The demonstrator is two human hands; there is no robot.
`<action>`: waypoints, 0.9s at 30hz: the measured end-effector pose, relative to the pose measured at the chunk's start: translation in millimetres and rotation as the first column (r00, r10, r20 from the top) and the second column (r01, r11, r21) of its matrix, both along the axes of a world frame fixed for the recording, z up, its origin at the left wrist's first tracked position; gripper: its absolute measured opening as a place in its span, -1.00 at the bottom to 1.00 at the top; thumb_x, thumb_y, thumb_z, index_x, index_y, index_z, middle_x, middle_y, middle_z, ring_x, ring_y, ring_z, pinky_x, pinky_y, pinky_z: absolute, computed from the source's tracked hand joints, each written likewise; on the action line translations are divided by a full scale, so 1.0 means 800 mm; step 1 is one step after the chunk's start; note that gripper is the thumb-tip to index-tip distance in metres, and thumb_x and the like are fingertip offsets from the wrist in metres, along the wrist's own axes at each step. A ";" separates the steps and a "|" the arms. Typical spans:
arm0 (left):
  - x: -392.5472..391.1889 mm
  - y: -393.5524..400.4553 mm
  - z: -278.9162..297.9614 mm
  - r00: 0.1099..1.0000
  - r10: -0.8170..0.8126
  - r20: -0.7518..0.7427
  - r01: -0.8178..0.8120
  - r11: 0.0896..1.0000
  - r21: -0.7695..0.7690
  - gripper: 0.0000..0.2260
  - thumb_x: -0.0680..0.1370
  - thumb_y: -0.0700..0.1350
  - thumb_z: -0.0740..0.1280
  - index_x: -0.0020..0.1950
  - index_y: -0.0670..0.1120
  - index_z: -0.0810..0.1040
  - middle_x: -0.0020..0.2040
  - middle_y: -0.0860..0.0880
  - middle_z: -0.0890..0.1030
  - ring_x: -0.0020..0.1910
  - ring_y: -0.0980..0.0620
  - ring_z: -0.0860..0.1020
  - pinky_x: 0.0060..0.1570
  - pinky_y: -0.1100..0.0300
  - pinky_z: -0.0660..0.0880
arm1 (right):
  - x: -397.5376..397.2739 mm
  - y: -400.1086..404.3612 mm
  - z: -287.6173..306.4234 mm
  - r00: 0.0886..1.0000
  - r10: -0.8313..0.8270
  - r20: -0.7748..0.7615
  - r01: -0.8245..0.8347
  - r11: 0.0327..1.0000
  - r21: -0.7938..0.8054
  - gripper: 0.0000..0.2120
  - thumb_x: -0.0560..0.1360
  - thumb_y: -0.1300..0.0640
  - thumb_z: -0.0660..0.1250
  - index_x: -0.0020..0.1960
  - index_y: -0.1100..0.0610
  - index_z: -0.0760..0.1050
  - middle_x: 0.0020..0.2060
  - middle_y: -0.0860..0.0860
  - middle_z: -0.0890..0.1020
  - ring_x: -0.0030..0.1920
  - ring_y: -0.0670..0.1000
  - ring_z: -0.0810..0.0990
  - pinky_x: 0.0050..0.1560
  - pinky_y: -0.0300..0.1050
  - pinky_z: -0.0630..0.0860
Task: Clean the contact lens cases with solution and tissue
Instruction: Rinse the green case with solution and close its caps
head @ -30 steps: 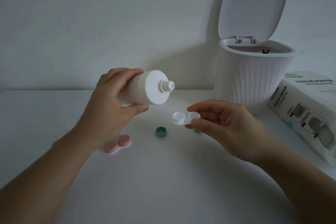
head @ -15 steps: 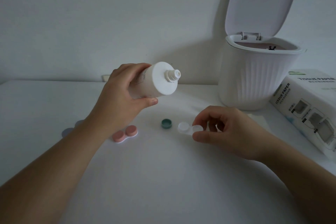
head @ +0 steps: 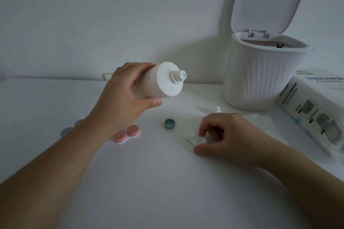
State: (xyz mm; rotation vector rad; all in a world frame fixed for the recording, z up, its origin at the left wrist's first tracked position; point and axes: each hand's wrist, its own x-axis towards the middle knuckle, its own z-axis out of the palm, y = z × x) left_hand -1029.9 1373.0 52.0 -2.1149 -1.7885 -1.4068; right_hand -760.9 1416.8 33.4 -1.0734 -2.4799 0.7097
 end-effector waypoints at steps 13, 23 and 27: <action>0.000 0.002 -0.002 1.000 0.005 -0.010 -0.005 1.000 -0.012 -0.39 0.31 -0.14 0.65 0.25 0.19 0.49 0.14 0.35 0.48 0.13 0.49 0.37 0.05 0.64 0.22 | 0.002 -0.006 0.003 0.986 0.064 -0.153 -0.069 0.997 -0.023 -0.75 0.31 -0.19 0.52 -0.15 -0.07 0.58 -0.43 -0.14 0.49 -0.44 -0.17 0.40 -0.38 -0.35 0.35; 0.000 0.002 -0.002 1.000 -0.009 -0.011 0.009 1.000 -0.019 -0.41 0.31 -0.12 0.65 0.26 0.17 0.51 0.15 0.33 0.50 0.18 0.39 0.40 0.07 0.60 0.24 | -0.001 0.010 -0.007 0.999 0.045 -0.022 -0.046 0.999 -0.012 -0.72 0.50 0.06 0.45 0.16 -0.23 0.61 -0.35 -0.16 0.49 -0.36 -0.16 0.44 -0.23 -0.36 0.40; -0.001 0.002 -0.002 1.000 -0.007 -0.011 0.007 1.000 -0.014 -0.40 0.31 -0.12 0.65 0.27 0.16 0.52 0.15 0.34 0.50 0.17 0.40 0.40 0.07 0.61 0.23 | -0.002 0.011 -0.006 0.998 0.058 -0.024 -0.058 0.998 -0.009 -0.83 0.47 0.01 0.48 0.05 -0.18 0.64 -0.39 -0.16 0.47 -0.37 -0.15 0.42 -0.25 -0.30 0.39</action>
